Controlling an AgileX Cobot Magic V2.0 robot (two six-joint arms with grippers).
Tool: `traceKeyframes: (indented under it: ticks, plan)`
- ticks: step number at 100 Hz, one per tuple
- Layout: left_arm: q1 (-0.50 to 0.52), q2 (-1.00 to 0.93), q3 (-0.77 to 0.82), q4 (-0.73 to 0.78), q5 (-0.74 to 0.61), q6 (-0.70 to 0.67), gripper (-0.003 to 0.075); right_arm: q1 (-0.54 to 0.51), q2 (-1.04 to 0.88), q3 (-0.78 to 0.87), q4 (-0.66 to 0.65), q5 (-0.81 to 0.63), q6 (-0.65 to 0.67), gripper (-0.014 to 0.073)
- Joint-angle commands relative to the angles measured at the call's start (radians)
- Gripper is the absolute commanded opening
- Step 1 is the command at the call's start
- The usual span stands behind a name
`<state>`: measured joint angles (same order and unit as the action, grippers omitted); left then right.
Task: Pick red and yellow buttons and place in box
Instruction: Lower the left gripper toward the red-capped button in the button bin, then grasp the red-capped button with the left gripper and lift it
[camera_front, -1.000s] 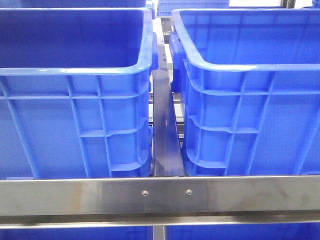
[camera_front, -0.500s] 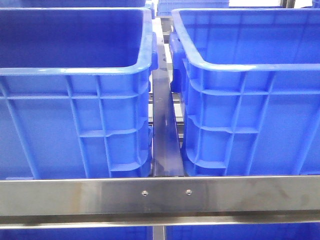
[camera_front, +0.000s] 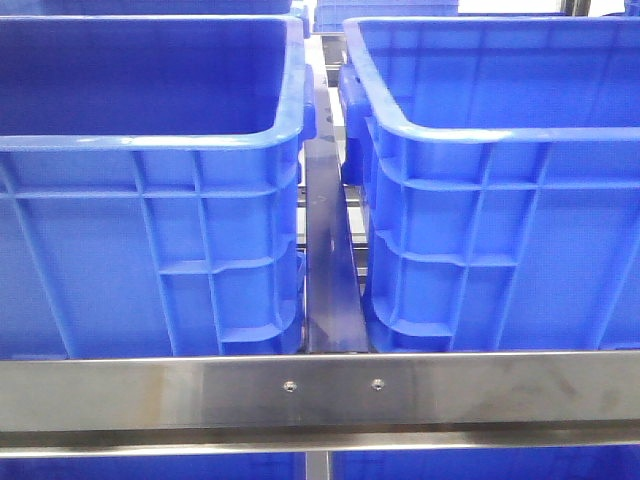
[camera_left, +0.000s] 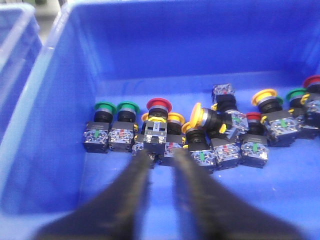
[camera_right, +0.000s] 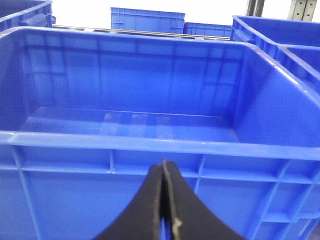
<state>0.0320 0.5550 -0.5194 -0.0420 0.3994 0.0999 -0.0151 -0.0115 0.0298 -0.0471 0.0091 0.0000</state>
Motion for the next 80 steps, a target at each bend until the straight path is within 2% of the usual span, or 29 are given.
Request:
traceKeyframes:
  ticks: [1,8,13,56,80]
  plan:
    - [-0.005,0.102,-0.087,-0.004,-0.061,-0.006,0.0384,-0.004,-0.022,-0.018,-0.01,-0.074,0.0,-0.0067]
    - [-0.005,0.189,-0.141,-0.004,-0.028,-0.006,0.0492,-0.004,-0.022,-0.018,-0.01,-0.074,0.0,-0.0067]
    - [-0.005,0.252,-0.184,-0.004,0.011,-0.006,0.0524,-0.004,-0.022,-0.018,-0.01,-0.074,0.0,-0.0067]
    - [-0.005,0.784,-0.618,0.0,0.437,-0.005,0.0523,-0.004,-0.022,-0.018,-0.01,-0.074,0.0,-0.0067]
    - [-0.005,0.997,-0.752,0.048,0.477,-0.005,0.0522,-0.004,-0.022,-0.018,-0.01,-0.074,0.0,-0.0067]
